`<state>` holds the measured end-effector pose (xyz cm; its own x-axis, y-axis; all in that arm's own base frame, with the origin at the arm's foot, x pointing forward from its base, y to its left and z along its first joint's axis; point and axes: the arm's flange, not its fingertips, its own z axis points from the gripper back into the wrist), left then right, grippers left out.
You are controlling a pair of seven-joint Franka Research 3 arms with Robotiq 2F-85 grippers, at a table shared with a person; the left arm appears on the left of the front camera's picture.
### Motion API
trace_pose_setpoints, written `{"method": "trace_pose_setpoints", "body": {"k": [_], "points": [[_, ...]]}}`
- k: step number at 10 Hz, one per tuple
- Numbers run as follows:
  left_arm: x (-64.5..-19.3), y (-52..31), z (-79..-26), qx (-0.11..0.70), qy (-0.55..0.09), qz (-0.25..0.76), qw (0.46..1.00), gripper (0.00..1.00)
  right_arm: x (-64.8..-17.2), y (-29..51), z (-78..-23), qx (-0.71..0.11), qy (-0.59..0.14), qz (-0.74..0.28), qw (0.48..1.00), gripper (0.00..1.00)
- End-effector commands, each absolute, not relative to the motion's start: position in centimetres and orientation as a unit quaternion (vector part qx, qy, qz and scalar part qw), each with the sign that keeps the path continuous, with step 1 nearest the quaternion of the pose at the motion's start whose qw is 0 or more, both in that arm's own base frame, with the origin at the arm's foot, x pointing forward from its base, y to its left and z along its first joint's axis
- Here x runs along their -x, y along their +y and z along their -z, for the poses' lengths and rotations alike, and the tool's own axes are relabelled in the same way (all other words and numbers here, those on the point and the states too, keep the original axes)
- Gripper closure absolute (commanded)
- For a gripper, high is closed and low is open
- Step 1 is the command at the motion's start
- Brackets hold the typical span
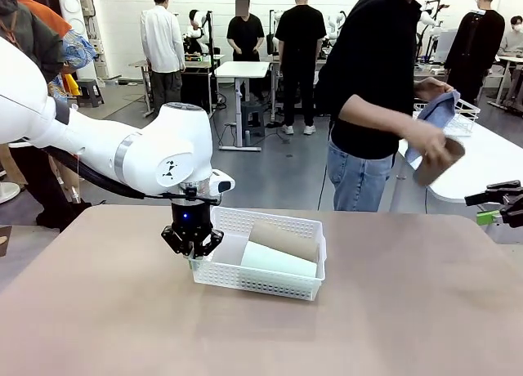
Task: Clean and organize the cups into the basket.
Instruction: Pick up the Reusable plastic cup from the right side of the table and stack it inside the Organizing basket in the center of the table.
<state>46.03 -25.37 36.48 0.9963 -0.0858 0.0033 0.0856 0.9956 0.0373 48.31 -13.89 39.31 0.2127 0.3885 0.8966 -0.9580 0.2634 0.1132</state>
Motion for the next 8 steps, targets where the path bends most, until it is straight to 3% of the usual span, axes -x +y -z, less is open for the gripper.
{"method": "trace_pose_setpoints", "body": {"k": [1, 8], "points": [[-46.03, -25.38, -36.6, -0.018, -0.004, 0.043, 0.999, 0.95, -48.51, -13.28, -39.42, -0.362, -0.39, -0.491, 0.69, 0.0], [-46.03, -25.38, -36.6, -0.018, -0.004, 0.043, 0.999, 0.95, -48.51, -13.28, -39.42, -0.362, -0.39, -0.491, 0.69, 0.0]]}}
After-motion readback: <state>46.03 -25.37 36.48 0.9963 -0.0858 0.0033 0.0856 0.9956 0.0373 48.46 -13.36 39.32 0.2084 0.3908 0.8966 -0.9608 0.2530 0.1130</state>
